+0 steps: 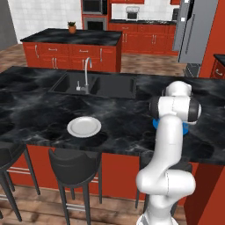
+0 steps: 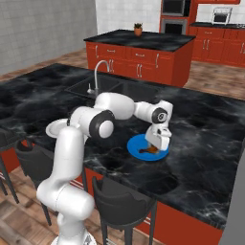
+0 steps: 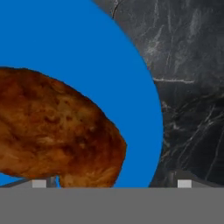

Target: Transport the chicken drumstick and squash to the fridge. Place the chicken drumstick on the rack containing meat and place the squash on the rack containing the vegetable, ensuring meats and vegetables are on different racks.

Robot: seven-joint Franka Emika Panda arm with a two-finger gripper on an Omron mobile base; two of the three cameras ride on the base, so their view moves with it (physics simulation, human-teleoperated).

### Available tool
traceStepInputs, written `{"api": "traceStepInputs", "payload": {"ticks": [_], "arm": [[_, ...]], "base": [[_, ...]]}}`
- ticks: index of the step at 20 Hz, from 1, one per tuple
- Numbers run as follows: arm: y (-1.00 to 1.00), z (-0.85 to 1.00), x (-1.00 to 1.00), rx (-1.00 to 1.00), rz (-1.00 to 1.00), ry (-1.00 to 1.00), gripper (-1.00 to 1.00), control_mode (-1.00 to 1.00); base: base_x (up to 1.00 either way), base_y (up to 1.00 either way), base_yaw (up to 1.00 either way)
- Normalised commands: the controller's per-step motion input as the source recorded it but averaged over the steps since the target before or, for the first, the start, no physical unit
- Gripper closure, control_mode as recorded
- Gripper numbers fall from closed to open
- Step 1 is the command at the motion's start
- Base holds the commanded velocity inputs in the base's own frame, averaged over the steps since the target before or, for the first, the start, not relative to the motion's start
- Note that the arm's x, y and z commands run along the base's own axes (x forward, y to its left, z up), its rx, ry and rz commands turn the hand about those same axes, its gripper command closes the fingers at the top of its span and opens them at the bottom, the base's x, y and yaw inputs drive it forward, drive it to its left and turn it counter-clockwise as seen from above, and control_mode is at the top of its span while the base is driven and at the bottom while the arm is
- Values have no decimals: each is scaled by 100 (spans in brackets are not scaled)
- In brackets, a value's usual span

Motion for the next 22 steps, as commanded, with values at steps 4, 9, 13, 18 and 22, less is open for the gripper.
{"api": "traceStepInputs", "payload": {"ticks": [4, 9, 13, 18, 22], "arm": [[2, -34, -11, 2, 0, -3, -100, -100], [14, -48, 5, 0, 0, -3, -100, -100], [24, -29, 29, 0, -1, -6, -100, -100], [28, -46, 32, 0, -1, -1, 100, -100], [11, -68, 21, 1, 0, 0, 100, -100]], "base": [[0, 0, 0], [0, 0, 0], [0, 0, 0], [0, 0, 0], [0, 0, 0]]}}
